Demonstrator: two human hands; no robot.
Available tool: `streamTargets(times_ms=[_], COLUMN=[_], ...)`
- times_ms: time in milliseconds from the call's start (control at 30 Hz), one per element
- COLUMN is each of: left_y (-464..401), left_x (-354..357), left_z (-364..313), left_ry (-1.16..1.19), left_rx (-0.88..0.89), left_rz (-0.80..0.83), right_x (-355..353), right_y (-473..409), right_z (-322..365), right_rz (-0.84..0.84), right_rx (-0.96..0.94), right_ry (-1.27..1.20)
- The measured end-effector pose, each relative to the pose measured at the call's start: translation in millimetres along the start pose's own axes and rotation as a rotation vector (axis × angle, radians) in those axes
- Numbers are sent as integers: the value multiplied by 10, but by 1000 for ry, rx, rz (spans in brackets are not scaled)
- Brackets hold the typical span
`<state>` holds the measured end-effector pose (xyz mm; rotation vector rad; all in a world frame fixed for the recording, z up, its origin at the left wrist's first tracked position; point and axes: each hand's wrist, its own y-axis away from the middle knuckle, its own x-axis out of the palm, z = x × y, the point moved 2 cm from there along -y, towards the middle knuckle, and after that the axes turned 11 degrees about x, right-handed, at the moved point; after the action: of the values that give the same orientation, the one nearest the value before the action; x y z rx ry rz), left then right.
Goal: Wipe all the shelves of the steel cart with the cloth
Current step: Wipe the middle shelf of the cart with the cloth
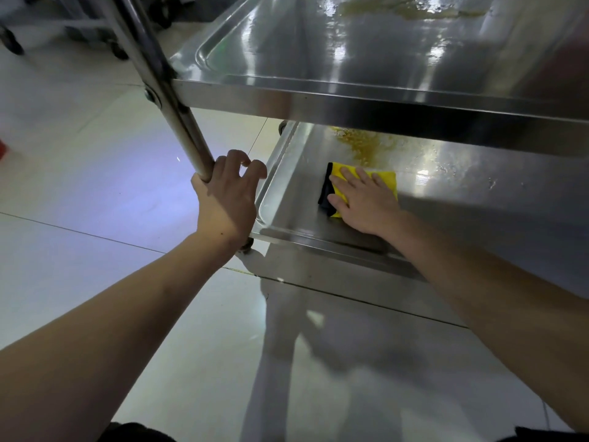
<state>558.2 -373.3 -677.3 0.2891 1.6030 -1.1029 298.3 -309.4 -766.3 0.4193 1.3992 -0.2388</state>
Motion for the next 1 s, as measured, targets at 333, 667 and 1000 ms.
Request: streamTargets(times_ms=[333,667,1000], left_y=[-39,-8,17], left_x=[7,17,18], left_z=[-90,-240,-787], left_ry=[37,-129,-52], left_rx=[-107,-112,21], left_rz=[-77,36,244], right_x=[-4,-71,-59], right_y=[183,484,429], right_z=[-429,-1129,-990], right_rz=[-22,-40,-40], right_rx=[9,110,165], right_ry=[19,-3,-41])
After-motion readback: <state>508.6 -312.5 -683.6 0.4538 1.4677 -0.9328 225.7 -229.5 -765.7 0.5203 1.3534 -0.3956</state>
